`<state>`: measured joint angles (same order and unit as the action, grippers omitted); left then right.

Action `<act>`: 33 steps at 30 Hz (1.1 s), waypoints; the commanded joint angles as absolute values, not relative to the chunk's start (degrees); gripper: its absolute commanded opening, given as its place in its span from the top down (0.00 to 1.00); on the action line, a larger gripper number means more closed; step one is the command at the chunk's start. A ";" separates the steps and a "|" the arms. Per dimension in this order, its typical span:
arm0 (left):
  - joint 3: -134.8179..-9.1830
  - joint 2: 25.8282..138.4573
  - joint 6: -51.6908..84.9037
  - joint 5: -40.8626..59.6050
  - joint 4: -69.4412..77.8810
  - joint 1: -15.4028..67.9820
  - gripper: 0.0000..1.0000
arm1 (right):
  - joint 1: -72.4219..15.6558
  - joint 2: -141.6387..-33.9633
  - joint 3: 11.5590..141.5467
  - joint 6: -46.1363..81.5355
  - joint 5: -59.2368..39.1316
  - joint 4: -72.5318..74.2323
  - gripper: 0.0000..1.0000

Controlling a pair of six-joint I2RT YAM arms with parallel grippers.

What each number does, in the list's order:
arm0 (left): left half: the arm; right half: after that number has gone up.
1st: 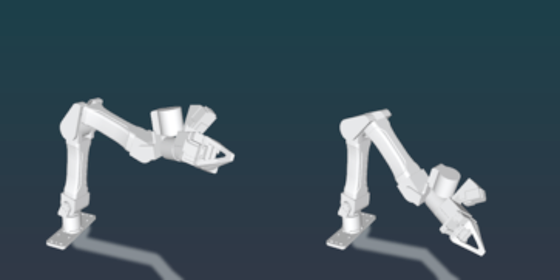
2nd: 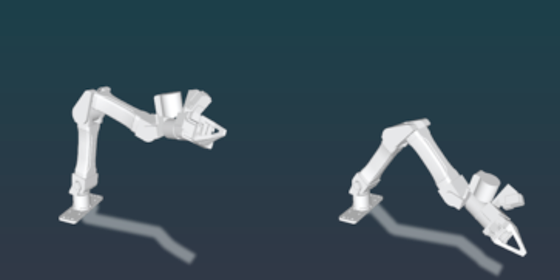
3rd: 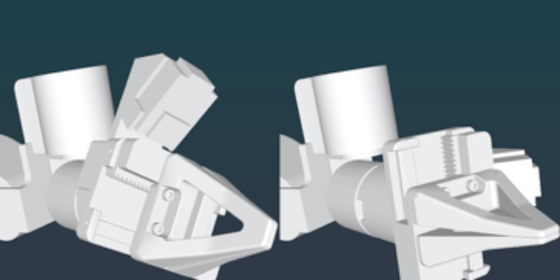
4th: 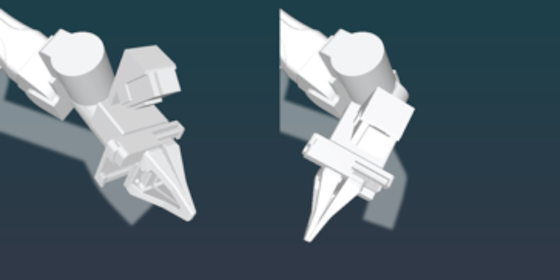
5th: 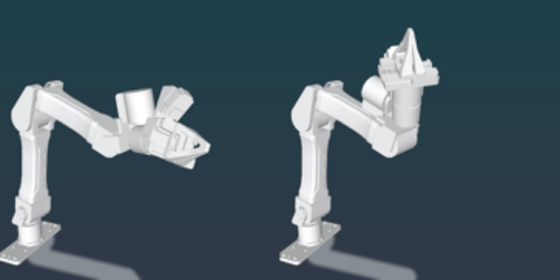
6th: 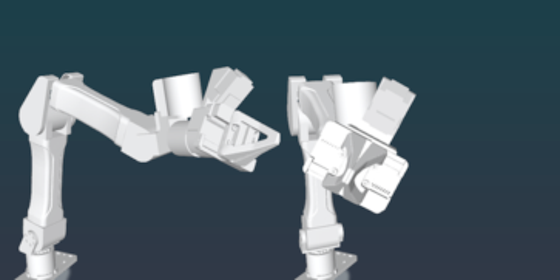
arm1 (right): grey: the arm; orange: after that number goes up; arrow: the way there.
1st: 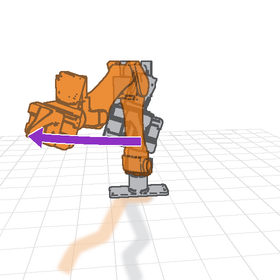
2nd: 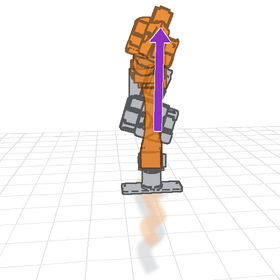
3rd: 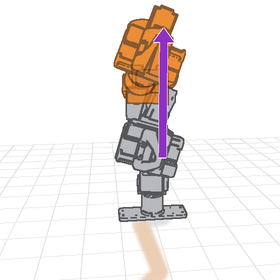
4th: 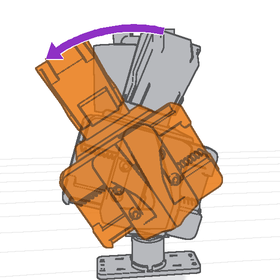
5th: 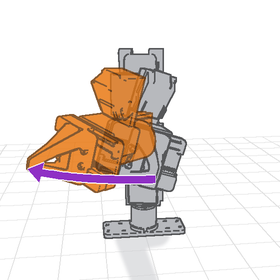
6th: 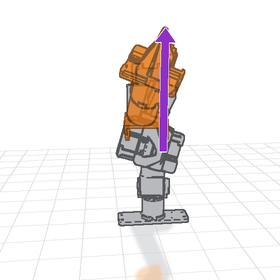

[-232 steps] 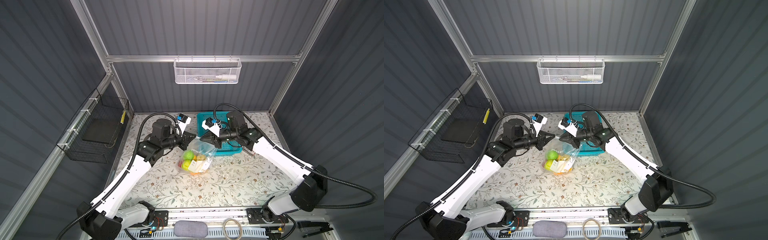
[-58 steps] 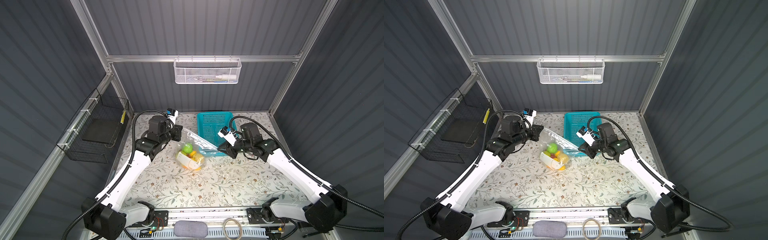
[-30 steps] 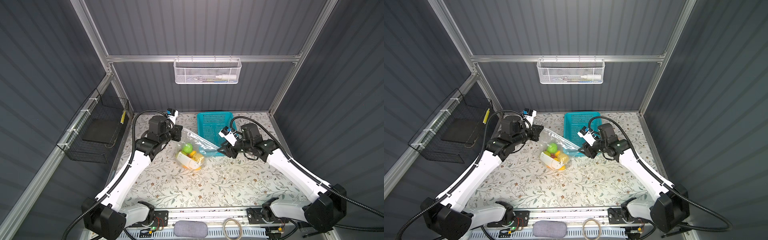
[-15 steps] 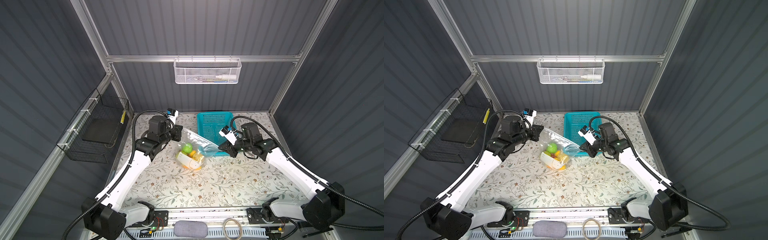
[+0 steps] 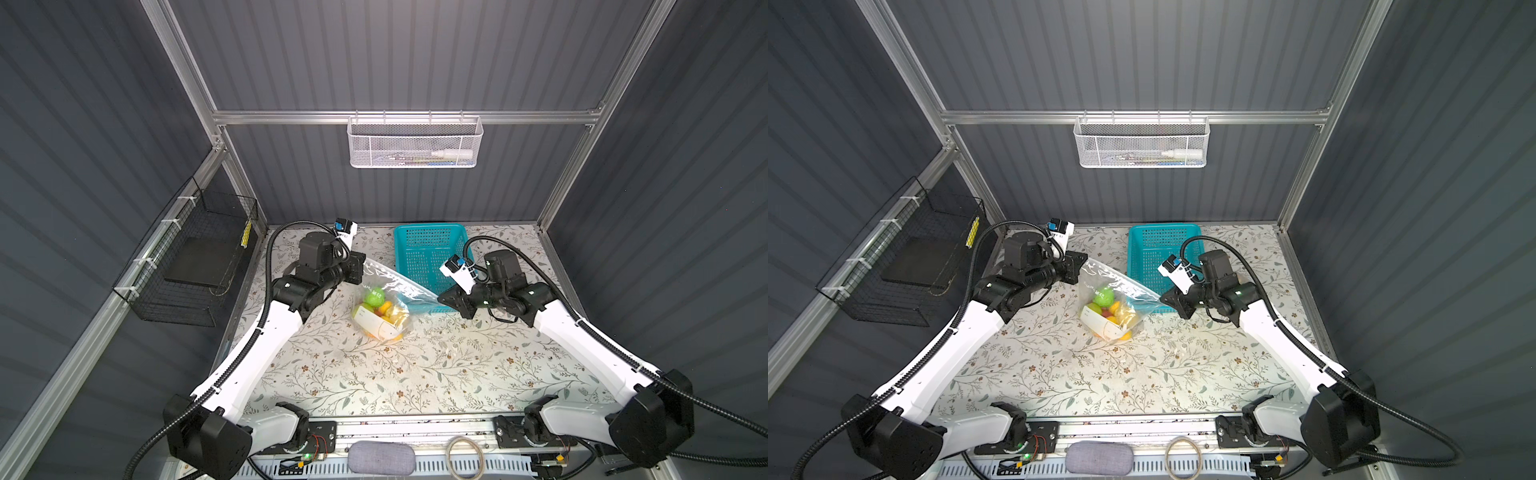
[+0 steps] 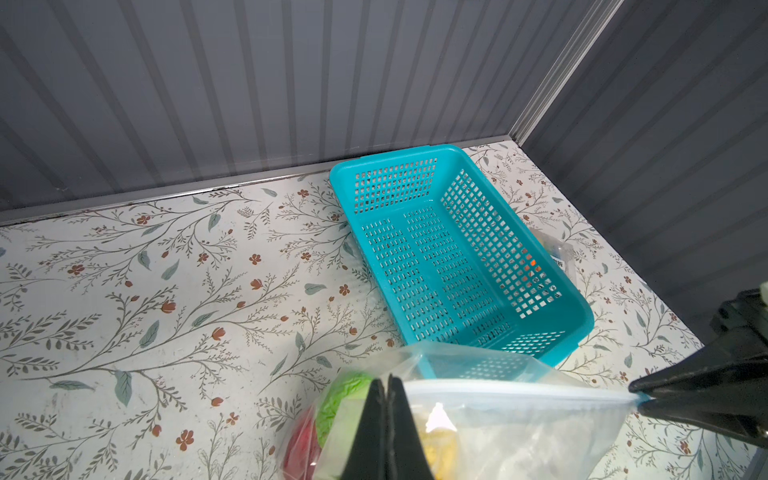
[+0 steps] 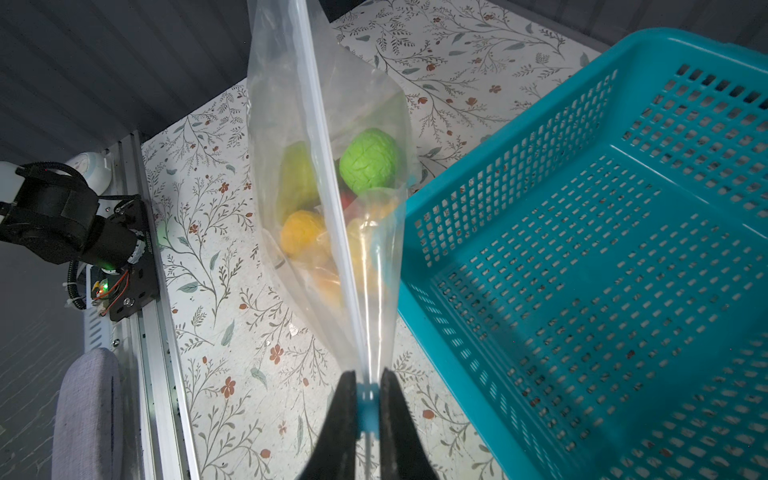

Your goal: Place the food in the zip-top bag and seal the zipper

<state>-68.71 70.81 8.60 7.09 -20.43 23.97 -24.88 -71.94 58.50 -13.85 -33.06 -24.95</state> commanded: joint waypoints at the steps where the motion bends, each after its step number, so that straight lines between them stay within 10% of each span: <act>1: -69.56 71.19 7.43 4.94 -20.63 23.51 1.00 | -24.36 -71.72 58.14 -13.44 -31.46 -27.98 0.89; 33: -63.61 44.15 26.28 3.28 -26.62 23.55 1.00 | -43.86 -69.34 68.75 0.42 -33.61 -18.88 0.96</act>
